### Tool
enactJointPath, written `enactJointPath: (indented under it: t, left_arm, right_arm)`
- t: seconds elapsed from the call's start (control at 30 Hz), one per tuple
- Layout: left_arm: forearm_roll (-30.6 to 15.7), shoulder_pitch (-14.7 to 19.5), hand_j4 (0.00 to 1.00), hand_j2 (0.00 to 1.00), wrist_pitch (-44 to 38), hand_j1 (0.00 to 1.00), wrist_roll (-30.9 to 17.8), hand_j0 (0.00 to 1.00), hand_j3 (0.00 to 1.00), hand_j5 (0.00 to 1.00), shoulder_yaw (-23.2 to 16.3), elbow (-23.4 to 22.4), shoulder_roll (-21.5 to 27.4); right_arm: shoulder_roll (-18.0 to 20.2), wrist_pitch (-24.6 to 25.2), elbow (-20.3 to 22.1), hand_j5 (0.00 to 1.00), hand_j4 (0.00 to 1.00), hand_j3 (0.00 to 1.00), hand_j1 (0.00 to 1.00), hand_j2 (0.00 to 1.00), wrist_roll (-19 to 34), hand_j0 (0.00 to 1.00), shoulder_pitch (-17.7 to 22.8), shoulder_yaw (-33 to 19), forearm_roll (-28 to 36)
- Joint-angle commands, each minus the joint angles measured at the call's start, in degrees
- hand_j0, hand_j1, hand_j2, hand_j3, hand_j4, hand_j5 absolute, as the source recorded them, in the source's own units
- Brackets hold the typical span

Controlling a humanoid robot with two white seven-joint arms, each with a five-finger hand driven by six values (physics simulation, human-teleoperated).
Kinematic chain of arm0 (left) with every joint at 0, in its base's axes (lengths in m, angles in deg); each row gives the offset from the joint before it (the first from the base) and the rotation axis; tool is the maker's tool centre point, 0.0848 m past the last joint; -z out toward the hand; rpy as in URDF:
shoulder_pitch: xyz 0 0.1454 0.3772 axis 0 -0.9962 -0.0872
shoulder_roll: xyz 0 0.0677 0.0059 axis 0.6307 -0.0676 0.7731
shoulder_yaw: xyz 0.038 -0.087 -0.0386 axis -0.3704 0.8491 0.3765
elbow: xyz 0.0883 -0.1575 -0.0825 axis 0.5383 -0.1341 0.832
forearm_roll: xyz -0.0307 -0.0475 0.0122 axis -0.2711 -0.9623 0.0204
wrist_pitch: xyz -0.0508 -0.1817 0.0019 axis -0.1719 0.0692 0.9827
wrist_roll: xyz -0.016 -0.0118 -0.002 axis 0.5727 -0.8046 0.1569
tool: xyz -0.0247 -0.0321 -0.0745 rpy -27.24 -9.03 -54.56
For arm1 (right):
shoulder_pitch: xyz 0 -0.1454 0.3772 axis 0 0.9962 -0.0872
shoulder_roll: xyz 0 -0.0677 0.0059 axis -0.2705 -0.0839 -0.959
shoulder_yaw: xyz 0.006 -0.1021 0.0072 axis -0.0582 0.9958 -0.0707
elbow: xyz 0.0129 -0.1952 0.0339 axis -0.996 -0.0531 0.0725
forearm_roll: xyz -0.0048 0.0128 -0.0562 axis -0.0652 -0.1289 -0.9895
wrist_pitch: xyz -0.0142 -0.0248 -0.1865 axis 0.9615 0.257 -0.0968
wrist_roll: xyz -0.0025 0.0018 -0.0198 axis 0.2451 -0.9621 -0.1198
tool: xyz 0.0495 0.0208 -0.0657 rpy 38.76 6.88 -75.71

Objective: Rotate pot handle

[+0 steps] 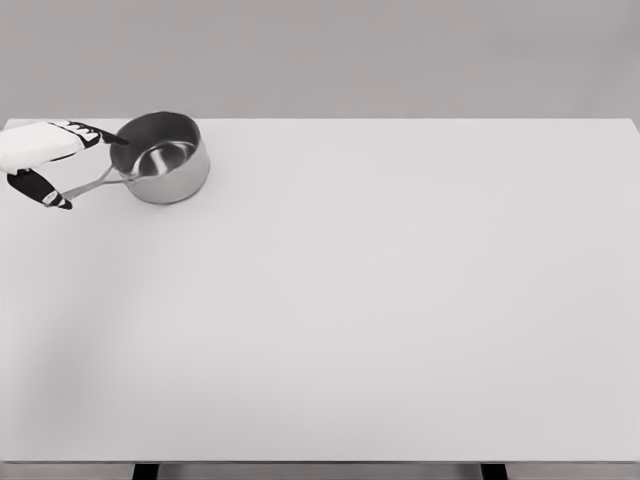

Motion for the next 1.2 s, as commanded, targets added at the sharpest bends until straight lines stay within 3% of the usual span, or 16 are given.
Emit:
enactJointPath:
  t: [0.0, 1.17]
  left_arm:
    - [-0.4, 0.0, 1.0, 1.0, -0.1, 1.0, 0.0, 1.0, 1.0, 1.0, 0.3, -0.6, -0.2]
    - [-1.1, -0.1, 1.0, 1.0, -0.1, 1.0, 0.0, 1.0, 1.0, 1.0, 3.5, -3.7, -0.7]
  right_arm:
    - [0.0, 0.0, 0.0, 1.0, 1.0, 1.0, 1.0, 1.0, 0.0, 1.0, 0.0, 0.0, 0.0]
    - [0.0, 0.0, 0.0, 1.0, 1.0, 1.0, 1.0, 1.0, 0.0, 1.0, 0.0, 0.0, 0.0]
